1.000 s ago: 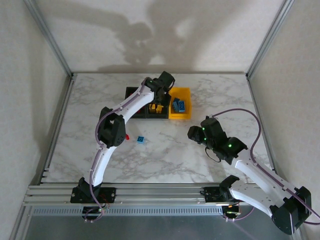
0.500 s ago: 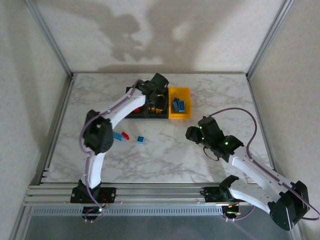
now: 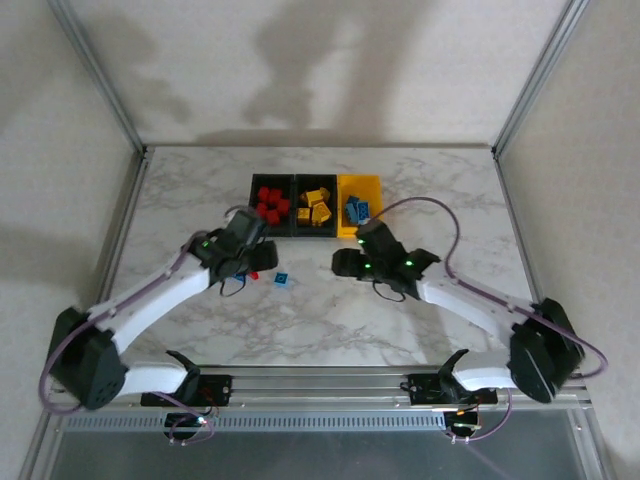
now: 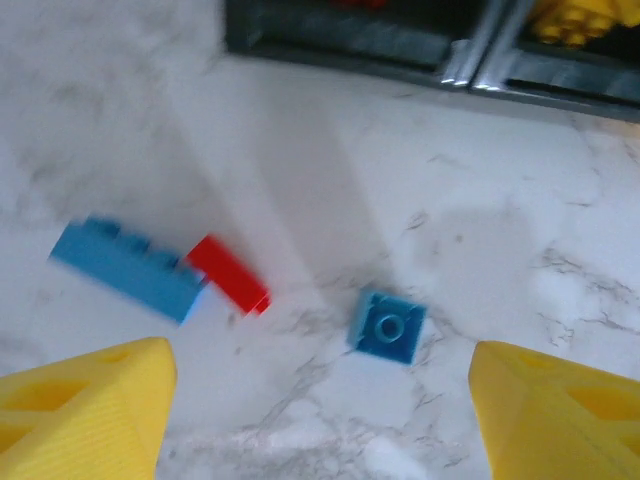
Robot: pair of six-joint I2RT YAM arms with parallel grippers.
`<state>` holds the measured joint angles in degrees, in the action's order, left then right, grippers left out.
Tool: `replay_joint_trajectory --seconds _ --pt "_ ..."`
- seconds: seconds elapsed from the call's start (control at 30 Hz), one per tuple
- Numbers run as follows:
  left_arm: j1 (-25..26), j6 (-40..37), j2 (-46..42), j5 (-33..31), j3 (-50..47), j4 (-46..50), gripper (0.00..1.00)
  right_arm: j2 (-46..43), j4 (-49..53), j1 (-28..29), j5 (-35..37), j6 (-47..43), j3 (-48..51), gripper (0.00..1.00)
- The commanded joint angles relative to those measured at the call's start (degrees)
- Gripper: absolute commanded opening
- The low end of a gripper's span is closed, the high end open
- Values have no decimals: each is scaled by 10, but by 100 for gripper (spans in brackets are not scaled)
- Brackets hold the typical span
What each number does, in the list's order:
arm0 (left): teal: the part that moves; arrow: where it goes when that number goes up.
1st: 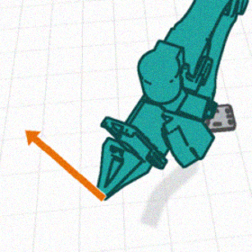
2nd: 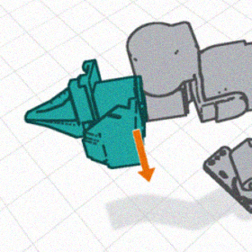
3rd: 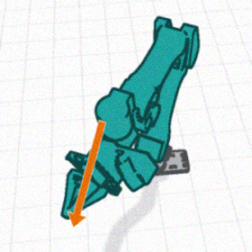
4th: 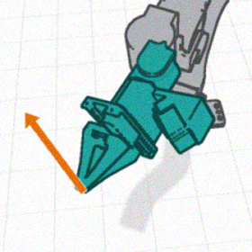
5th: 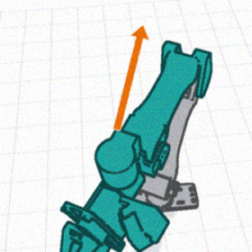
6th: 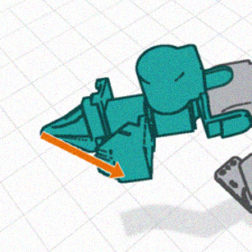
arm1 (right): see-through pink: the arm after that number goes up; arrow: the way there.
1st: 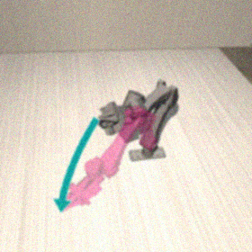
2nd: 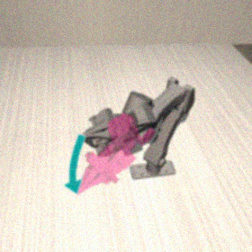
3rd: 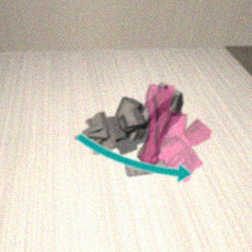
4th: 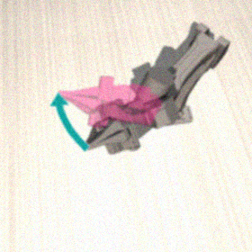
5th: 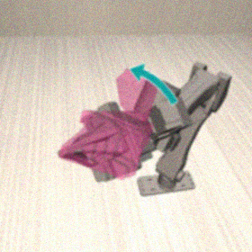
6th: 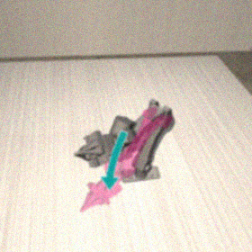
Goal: Sort the legos into containers by color
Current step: Pick up the lego from the center of the table.
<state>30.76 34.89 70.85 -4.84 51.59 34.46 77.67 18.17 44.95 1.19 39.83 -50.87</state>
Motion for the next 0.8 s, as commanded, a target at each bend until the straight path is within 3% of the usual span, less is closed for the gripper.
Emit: replay_joint_trajectory --seconds 0.0,0.23,0.4,0.53,0.77 --pt "-30 104 -88 21 -63 -30 75 71 -20 33 -19 -5 -58 67" --pt "-111 164 -224 70 -154 -7 75 241 31 82 -28 19 -205 68" --pt "-162 160 -258 97 -174 -2 75 350 96 103 -20 30 -318 67" --pt "-168 149 -253 106 -173 -4 75 418 140 109 -11 38 -386 67" --pt "-169 142 -256 112 -180 -8 75 475 168 116 0 41 -425 63"
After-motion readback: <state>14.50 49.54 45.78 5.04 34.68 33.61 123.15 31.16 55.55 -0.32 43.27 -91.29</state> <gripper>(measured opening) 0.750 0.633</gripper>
